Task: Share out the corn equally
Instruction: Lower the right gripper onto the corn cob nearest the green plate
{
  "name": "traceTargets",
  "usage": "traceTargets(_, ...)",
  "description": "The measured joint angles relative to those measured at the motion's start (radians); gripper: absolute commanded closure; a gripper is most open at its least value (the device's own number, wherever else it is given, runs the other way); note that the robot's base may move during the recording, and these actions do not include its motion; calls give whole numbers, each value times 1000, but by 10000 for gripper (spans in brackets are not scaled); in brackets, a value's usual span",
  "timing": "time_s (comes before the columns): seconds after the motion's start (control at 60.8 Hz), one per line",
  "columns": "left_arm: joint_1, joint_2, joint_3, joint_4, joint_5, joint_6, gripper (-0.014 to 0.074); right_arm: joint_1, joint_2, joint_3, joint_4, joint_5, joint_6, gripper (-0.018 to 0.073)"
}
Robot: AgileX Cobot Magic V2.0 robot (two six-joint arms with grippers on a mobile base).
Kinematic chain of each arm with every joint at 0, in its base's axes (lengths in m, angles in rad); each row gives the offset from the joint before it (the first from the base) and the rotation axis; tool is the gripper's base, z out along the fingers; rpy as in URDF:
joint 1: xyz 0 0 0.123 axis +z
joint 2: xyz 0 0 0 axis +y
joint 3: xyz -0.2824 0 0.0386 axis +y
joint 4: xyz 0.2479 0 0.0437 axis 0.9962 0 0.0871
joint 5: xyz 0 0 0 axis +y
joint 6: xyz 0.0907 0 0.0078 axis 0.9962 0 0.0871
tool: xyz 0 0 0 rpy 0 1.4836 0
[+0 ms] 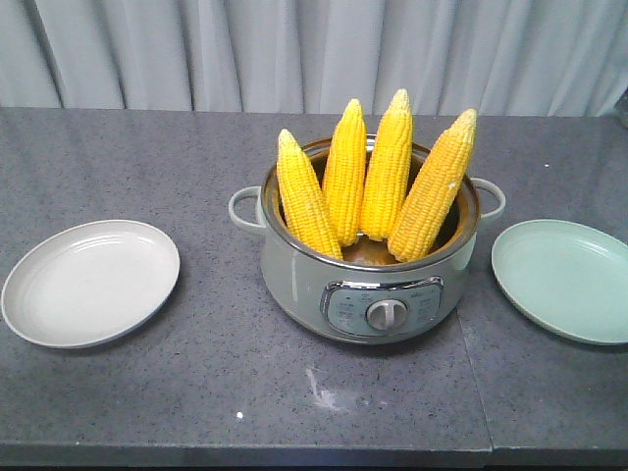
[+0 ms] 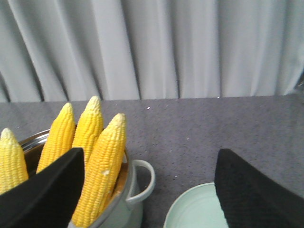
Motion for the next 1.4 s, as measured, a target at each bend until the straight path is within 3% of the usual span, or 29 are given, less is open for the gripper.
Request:
traceTargets(0.23, 0, 77, -5, -27, 43, 37, 146, 0, 321, -241, 316, 98, -273, 2)
traceTargets(0.559, 0, 84, -5, -28, 60, 38, 146, 0, 619, -349, 535, 110, -463, 2)
traceTargets(1.102, 0, 84, -5, -28, 66, 38, 146, 0, 743, -350, 595, 79, -529, 2)
traceTargets(1.398, 0, 84, -5, -28, 66, 39, 146, 0, 772, -350, 700, 78, -618, 6)
